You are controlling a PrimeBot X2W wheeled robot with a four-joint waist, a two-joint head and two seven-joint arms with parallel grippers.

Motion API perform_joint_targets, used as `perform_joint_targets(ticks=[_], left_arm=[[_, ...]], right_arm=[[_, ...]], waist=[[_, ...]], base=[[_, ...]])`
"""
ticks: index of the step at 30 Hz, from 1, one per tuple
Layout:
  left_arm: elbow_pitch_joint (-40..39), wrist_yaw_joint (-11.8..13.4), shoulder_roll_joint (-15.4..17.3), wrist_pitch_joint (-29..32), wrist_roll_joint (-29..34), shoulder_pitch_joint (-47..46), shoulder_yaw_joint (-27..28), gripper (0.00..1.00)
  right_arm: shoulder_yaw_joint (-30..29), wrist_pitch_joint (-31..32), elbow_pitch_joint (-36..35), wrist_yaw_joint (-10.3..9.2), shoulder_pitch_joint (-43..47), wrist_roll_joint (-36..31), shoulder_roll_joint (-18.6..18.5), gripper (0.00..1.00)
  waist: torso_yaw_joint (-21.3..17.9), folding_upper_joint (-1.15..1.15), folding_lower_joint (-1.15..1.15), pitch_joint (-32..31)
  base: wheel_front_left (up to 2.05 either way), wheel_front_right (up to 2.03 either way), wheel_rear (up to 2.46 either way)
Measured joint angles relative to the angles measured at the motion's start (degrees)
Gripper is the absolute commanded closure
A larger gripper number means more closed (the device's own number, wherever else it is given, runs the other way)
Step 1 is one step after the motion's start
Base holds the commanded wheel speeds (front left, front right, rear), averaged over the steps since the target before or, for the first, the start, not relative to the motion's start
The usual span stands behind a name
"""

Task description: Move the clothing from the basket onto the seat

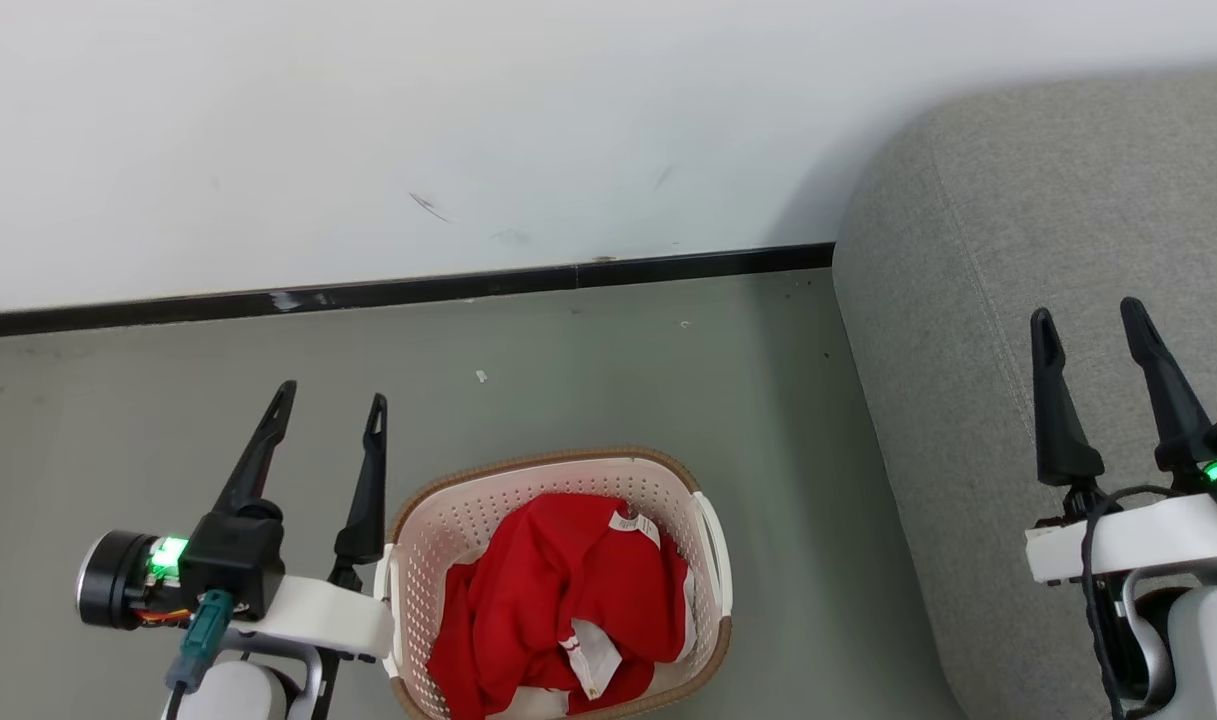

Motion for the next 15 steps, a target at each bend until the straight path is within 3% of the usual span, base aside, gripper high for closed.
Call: perform_joint_targets(ticks=[15], left_arm=[[0.1, 3.5, 1.6, -0.1, -1.9, 7.8, 5.4, 0.00]], right_arm=[[0.8, 0.0, 2.9, 0.00, 5.4, -1.0, 0.0, 0.00]], waist=[[0.5, 0.00, 0.00, -4.7]], base=[[0.00, 0.00, 0.00]])
